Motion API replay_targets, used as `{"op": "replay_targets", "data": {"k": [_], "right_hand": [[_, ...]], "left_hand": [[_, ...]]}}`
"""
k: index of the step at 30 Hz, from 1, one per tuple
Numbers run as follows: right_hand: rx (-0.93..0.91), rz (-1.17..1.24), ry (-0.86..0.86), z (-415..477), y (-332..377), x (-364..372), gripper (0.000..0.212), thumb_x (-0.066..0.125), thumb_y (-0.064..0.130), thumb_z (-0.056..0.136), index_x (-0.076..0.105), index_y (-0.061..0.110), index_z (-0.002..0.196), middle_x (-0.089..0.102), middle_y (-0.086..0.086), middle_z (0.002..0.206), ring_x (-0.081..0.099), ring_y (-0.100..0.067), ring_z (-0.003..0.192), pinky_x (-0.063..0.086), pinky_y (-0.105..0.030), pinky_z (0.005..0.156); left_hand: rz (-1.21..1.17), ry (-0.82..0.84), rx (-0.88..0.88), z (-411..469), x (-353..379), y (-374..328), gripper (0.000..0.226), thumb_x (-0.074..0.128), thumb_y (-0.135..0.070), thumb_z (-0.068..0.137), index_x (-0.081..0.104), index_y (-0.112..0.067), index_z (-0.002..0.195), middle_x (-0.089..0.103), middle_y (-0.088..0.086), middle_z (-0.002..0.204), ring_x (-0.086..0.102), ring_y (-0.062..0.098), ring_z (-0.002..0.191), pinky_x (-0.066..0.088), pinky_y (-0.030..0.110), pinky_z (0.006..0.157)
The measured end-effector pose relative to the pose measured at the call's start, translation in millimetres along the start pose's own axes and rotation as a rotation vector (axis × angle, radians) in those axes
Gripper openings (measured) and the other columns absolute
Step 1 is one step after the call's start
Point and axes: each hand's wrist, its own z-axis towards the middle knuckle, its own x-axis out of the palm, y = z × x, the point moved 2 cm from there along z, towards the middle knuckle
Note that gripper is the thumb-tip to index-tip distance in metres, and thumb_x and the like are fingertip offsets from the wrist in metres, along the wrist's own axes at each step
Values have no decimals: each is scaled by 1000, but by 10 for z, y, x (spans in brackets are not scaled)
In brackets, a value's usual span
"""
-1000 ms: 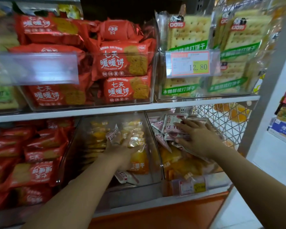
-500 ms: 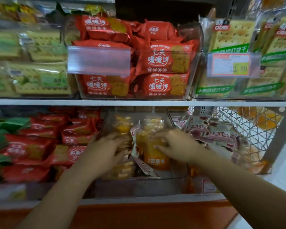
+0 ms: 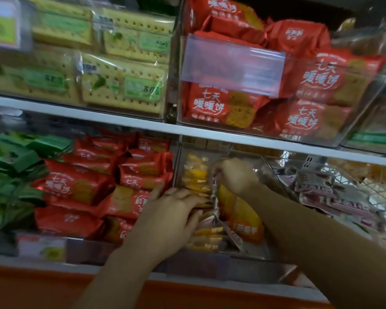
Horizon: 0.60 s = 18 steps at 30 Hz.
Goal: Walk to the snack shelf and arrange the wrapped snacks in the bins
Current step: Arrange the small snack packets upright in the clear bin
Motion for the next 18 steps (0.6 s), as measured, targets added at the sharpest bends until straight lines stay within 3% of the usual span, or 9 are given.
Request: {"op": "replay_targets", "data": {"k": [3,6,9,12,13,16,18], "right_hand": [[39,107,-193,-73,-2,-142,23,50,11,85,55,30,75,69,-2,98,63,-25,91,45,-30,70],[-12,300,-475,-274,-17,-286,21,54,2,83,66,16,74,72,-6,88,66,-29,83,46,-30,68],[136,531,-605,-490,-115,-337,17,54,6,84,67,7,74,71,-15,79,65,-32,74,54,-42,69],[314,862,-650,-784,-188,-360,19,47,15,81,65,18,74,68,-13,75,64,-34,68,55,-51,64],[364,991,-655,-900,-213,-385,19,45,14,81,62,20,74,68,-13,76,64,-35,68,55,-49,61],[479,1313,-695,-1294,-334,-543,25,41,-2,89,53,14,75,62,-11,70,62,-23,58,52,-29,48],[501,1306,-790,-1541,-516,-684,28,40,-5,90,51,13,72,64,-10,74,64,-23,62,55,-33,53]], "left_hand": [[21,8,-1,-7,7,8,35,37,-41,97,48,-40,130,49,-22,129,39,2,123,10,35,115],[34,10,-7,1,8,-6,35,36,-42,96,48,-42,130,49,-23,128,39,2,122,10,35,116],[20,-1,-15,-4,-4,-39,34,39,-41,96,50,-41,128,51,-22,128,41,3,122,9,36,115],[-5,-28,-9,-9,-11,-84,30,44,-38,95,54,-40,123,53,-22,124,47,4,118,11,38,116],[-12,-36,0,-3,-11,-107,29,45,-36,95,56,-39,122,55,-22,122,49,4,116,13,39,116],[-32,-63,32,33,19,-182,27,47,-34,94,61,-36,117,58,-19,116,54,7,111,17,41,115],[-25,-75,57,66,41,-236,27,47,-34,92,64,-34,112,62,-17,111,59,9,105,23,44,113]]}}
